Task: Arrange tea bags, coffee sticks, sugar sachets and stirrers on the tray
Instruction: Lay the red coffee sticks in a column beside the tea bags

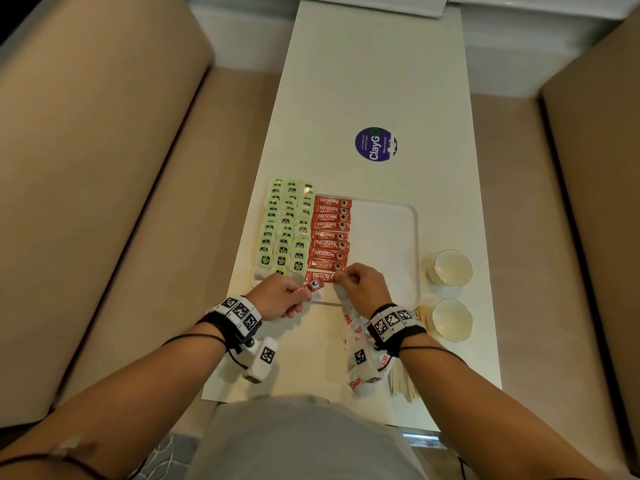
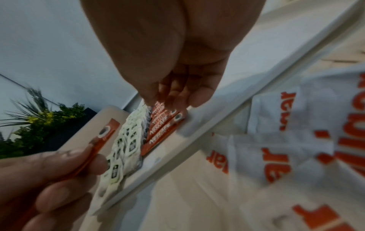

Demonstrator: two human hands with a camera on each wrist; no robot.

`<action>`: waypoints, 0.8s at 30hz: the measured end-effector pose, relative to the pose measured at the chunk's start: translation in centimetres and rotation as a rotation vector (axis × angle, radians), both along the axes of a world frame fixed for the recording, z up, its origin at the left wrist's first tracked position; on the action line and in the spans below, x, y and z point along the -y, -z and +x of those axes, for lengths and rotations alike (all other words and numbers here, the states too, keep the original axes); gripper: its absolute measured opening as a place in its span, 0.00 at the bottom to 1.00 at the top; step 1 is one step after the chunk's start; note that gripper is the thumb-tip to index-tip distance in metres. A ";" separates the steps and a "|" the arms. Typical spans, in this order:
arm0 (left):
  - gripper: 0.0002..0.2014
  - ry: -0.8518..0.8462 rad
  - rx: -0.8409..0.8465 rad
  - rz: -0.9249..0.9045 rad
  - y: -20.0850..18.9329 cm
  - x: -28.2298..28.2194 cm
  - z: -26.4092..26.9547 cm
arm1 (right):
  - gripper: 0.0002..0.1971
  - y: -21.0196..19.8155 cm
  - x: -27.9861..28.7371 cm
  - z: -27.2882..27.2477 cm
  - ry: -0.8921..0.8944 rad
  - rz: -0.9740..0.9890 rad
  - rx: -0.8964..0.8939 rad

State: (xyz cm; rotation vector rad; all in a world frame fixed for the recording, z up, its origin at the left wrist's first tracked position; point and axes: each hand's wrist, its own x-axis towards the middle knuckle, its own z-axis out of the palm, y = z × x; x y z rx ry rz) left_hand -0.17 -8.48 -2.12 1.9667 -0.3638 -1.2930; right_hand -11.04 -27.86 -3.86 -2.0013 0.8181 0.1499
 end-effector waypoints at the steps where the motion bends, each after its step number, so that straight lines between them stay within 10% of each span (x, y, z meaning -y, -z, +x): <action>1: 0.12 0.006 -0.006 -0.010 0.0 0.1 -0.1 | 0.11 -0.4 -0.3 0.0 -0.039 0.060 0.036; 8: 0.15 0.016 0.024 -0.063 -0.3 0.7 0.2 | 0.05 -2.0 -0.9 1.1 -0.229 0.174 0.094; 24: 0.03 -0.154 0.287 0.061 0.6 1.3 1.0 | 0.09 -0.2 1.3 -0.9 -0.035 0.085 -0.112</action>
